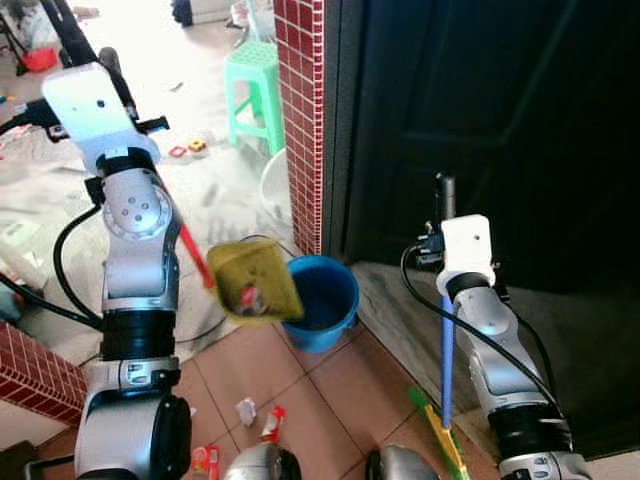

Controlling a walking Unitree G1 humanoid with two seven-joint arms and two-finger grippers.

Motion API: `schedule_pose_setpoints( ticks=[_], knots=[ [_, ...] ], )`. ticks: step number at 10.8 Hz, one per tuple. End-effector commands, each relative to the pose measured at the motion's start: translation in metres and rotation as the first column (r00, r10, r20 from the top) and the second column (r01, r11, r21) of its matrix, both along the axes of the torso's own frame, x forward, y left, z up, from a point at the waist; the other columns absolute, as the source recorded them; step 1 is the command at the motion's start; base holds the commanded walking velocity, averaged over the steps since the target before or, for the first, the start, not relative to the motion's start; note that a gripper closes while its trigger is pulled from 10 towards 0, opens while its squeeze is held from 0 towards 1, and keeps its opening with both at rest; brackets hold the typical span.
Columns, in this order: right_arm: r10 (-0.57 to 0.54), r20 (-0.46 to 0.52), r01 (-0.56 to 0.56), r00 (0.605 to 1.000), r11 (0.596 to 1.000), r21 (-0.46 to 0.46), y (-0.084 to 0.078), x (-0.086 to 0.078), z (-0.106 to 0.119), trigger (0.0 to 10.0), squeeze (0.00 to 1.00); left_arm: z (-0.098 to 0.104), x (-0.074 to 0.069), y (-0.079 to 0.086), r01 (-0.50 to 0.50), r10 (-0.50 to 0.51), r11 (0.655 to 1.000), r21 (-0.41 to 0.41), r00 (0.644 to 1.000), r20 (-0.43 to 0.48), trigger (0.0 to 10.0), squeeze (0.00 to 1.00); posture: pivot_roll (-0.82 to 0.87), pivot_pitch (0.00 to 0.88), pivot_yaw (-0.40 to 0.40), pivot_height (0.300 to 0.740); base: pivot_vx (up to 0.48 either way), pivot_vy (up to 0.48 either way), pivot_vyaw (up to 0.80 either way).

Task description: Sweep floor

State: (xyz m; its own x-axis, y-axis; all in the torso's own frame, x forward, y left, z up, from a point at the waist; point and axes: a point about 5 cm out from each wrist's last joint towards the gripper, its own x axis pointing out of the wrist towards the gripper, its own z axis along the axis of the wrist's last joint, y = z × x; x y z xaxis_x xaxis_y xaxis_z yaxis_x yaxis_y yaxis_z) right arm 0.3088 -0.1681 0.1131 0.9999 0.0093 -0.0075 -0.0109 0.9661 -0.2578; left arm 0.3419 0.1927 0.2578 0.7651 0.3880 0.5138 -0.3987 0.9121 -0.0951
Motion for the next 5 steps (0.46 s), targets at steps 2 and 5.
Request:
schedule_pose_setpoints(
  ticks=[2, 5],
  knots=[
    [0.007, 0.046, -0.007, 0.999, 1.000, -0.007, 0.001, 0.001, 0.010, 10.0, 0.00, 0.013, -0.005, -0.004, -0.008, 0.005, 0.999, 0.032, 0.997, 0.080, 10.0, 0.00, -0.15, 0.056, 0.072, 0.740, 0.000, 0.000, 0.00],
    [0.010, 0.049, -0.010, 0.999, 1.000, -0.001, 0.005, 0.000, 0.010, 10.0, 0.00, 0.012, -0.004, -0.027, 0.048, -0.054, 0.997, 0.064, 0.994, 0.100, 10.0, 0.00, -0.15, 0.062, 0.079, 0.740, 0.000, 0.000, 0.00]
  ],
)
